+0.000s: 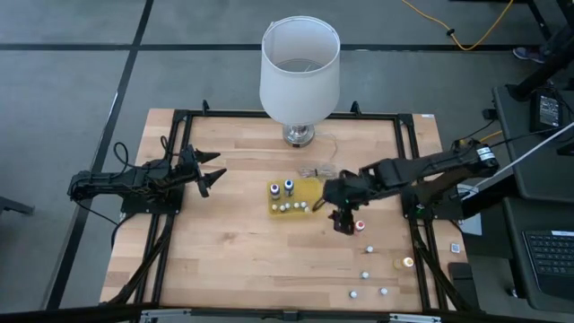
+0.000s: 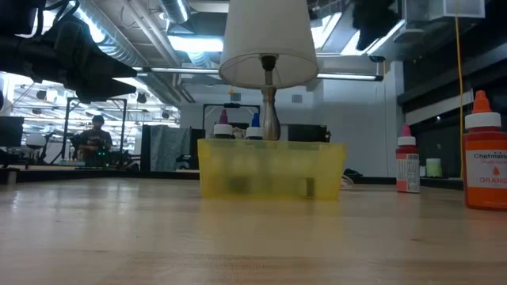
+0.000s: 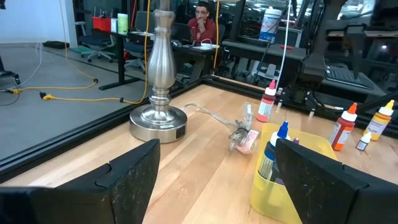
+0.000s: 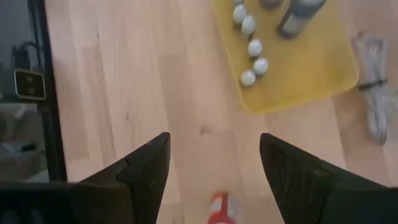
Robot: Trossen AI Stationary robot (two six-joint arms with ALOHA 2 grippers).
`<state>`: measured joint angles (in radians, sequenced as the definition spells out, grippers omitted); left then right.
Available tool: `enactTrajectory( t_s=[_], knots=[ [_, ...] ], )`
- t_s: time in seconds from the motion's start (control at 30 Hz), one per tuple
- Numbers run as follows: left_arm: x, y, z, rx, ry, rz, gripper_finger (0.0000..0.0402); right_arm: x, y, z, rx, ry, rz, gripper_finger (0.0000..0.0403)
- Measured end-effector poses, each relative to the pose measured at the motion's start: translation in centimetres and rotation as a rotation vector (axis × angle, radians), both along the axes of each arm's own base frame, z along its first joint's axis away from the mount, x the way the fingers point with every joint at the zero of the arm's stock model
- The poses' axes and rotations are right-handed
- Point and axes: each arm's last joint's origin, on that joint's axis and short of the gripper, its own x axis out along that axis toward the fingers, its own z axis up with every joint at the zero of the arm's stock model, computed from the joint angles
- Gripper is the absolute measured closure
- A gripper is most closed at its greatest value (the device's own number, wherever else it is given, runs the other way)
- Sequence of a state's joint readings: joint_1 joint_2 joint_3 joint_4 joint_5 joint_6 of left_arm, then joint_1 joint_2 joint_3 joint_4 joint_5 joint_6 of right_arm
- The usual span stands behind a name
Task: Pick & Place food coloring
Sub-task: Put the top small red food coloring bottle into the yellow bin
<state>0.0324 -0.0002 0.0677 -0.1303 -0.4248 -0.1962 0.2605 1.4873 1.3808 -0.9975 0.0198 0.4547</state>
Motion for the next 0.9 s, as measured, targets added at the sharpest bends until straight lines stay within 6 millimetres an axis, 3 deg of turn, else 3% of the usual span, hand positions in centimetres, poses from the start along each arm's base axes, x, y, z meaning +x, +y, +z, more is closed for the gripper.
enactTrajectory(
  t_s=[0.27,0.47,0.63,0.9],
  knots=[
    [0.0,0.0,0.0,0.000,0.000,0.000,0.0089,-2.2,4.6,-0.2,-0.029,0.043,0.039,0.0155],
    [0.0,0.0,0.0,0.000,0.000,0.000,0.0090,-4.7,7.5,-0.9,-0.058,0.096,-0.047,0.0155],
    [0.0,0.0,0.0,0.000,0.000,0.000,0.0090,-7.1,8.9,-2.4,-0.012,0.144,-0.196,0.0155],
    [0.0,0.0,0.0,0.000,0.000,0.000,0.0089,-9.8,9.7,-6.9,0.041,0.203,-0.391,0.0155]
  ],
)
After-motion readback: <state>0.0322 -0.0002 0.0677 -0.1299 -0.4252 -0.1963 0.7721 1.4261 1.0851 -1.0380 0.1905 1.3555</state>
